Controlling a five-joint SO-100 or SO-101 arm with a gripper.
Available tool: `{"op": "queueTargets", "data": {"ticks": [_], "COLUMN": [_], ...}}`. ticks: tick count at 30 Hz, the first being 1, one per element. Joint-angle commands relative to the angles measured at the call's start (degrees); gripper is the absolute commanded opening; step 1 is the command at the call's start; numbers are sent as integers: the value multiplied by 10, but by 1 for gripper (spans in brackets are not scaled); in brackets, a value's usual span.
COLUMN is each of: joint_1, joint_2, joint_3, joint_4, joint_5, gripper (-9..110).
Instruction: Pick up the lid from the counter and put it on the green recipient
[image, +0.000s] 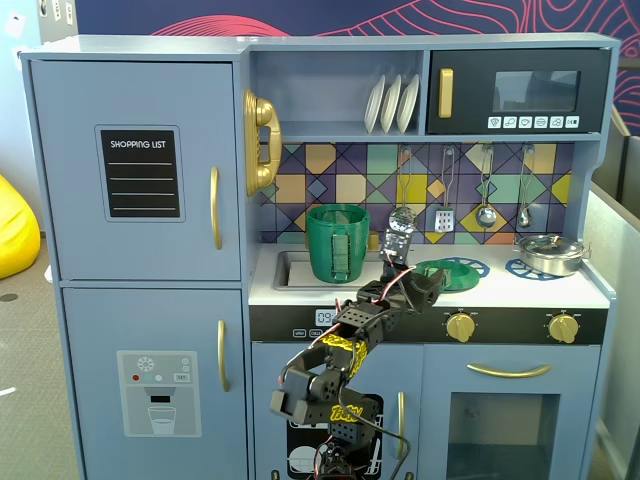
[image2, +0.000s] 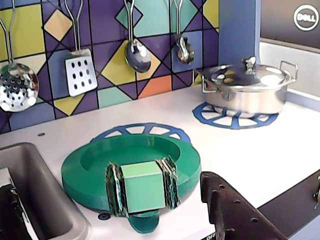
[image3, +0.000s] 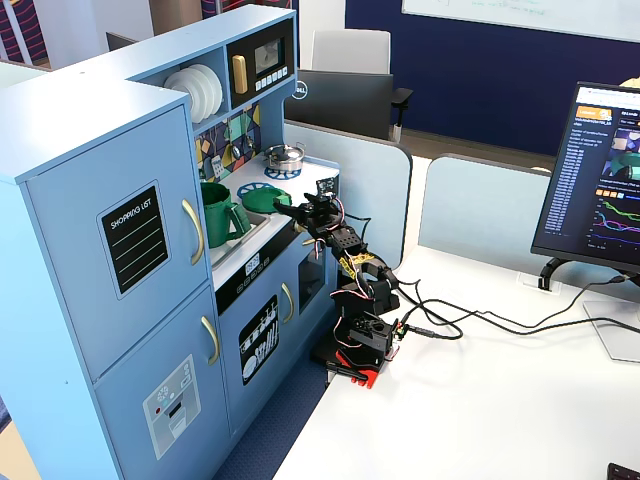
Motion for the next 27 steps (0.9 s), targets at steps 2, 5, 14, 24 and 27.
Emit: {"op": "queueTargets", "data": {"ticks": [2, 5, 14, 24, 27], "joint_1": [11, 12, 14, -4, -12], "joint_2": [-51, -100, -236, -343, -373], "joint_3": [-40, -75, -189, -235, -257], "joint_4": [-44, -52, -63, -83, -85], "joint_5": [-4, -2, 2, -3, 0], "gripper": [40, 40, 38, 36, 34]}}
